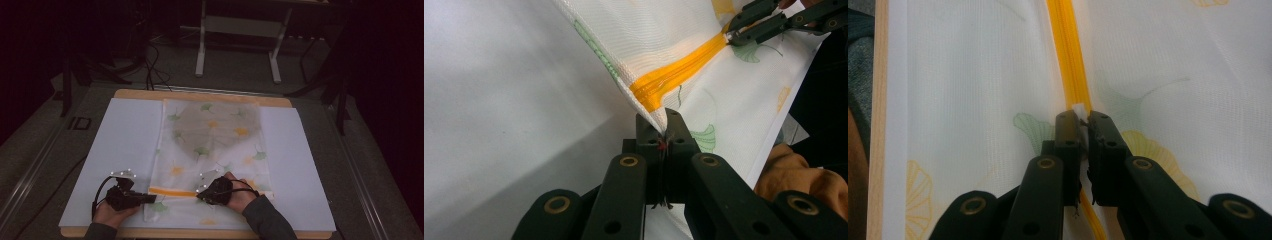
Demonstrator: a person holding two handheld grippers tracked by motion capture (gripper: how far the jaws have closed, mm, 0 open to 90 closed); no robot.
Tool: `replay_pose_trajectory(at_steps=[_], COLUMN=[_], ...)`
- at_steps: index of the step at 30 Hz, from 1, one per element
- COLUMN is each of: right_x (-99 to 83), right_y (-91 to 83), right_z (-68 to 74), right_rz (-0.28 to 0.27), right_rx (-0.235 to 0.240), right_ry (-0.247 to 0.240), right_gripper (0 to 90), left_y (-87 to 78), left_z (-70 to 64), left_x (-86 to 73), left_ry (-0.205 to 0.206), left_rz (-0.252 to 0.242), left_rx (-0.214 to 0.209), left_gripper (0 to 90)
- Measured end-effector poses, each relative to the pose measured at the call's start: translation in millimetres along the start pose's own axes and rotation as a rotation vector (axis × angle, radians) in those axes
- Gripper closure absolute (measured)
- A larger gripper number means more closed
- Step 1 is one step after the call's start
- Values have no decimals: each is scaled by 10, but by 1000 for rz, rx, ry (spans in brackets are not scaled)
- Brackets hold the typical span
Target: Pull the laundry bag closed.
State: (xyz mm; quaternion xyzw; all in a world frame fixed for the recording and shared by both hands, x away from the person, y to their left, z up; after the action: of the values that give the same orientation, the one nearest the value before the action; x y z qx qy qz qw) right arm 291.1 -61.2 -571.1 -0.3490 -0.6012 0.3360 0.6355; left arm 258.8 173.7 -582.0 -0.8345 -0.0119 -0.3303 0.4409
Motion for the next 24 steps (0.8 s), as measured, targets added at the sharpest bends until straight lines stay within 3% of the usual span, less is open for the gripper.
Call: replay_pose_trajectory(at_steps=[24], right_x=[-164], right_y=[-114], right_z=[-23], right_rz=[23], right_rx=[-9], right_ry=[13], right_gripper=[842], left_y=[-3], left_z=[4], left_x=[-2], left_ry=[-1], left_rz=[1], left_rx=[3], left_gripper=[885])
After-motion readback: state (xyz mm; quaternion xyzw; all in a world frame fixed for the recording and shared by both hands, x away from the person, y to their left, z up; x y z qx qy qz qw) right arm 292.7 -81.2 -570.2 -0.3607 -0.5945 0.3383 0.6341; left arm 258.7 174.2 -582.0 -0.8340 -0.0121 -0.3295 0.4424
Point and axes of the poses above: each handheld gripper's, and its own axes: y roughly forward along the jaws, x roughly out of its top, z roughly to its left, the point moved 6 cm from there along y, roughly forward along the jaws, and after that the axes turned 9 degrees about x, right-handed, at the moved point
